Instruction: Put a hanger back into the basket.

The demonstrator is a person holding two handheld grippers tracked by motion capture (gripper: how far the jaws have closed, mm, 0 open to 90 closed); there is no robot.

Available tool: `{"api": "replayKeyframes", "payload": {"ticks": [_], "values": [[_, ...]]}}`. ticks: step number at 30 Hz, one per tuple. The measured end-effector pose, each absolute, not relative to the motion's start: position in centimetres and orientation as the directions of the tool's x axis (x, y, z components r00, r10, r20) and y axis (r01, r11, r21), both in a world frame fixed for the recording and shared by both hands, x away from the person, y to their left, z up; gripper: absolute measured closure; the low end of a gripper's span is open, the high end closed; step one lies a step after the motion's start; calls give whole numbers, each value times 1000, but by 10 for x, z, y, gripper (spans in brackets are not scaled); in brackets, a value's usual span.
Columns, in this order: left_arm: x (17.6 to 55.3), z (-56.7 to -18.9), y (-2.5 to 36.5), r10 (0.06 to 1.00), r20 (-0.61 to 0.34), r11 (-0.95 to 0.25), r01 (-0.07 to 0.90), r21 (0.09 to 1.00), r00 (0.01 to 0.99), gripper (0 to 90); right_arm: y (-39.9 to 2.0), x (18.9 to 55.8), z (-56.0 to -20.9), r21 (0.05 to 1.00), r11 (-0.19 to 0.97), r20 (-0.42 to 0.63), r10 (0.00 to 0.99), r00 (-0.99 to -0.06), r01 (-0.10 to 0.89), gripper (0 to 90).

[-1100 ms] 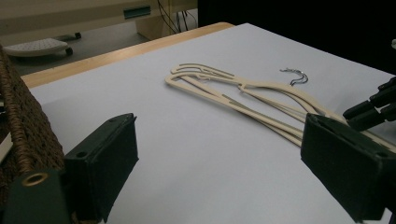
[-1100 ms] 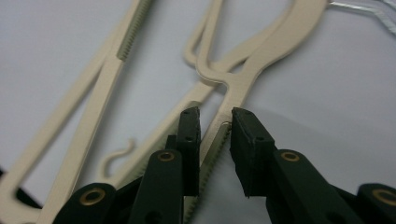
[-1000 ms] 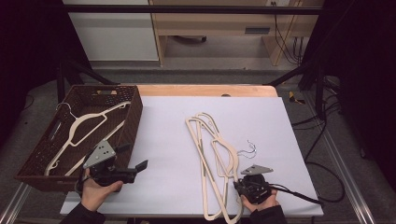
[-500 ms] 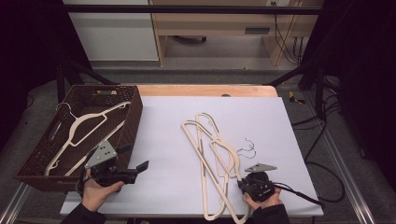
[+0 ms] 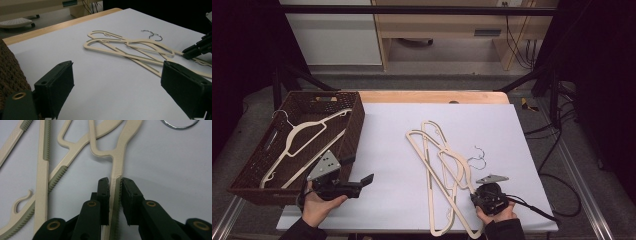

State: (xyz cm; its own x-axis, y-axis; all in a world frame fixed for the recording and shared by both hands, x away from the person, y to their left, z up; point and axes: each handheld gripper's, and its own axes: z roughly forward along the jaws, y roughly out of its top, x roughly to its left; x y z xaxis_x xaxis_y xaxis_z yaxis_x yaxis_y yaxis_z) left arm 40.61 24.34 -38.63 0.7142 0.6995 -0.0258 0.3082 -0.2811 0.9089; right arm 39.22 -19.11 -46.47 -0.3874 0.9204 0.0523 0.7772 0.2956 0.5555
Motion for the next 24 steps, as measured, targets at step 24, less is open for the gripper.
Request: {"api": "replayKeyframes", "payload": {"ticks": [24], "values": [[456, -377, 142, 594, -31, -380, 314, 870, 804, 104, -201, 386, -438, 703, 299, 77, 870, -487, 645, 800]]}}
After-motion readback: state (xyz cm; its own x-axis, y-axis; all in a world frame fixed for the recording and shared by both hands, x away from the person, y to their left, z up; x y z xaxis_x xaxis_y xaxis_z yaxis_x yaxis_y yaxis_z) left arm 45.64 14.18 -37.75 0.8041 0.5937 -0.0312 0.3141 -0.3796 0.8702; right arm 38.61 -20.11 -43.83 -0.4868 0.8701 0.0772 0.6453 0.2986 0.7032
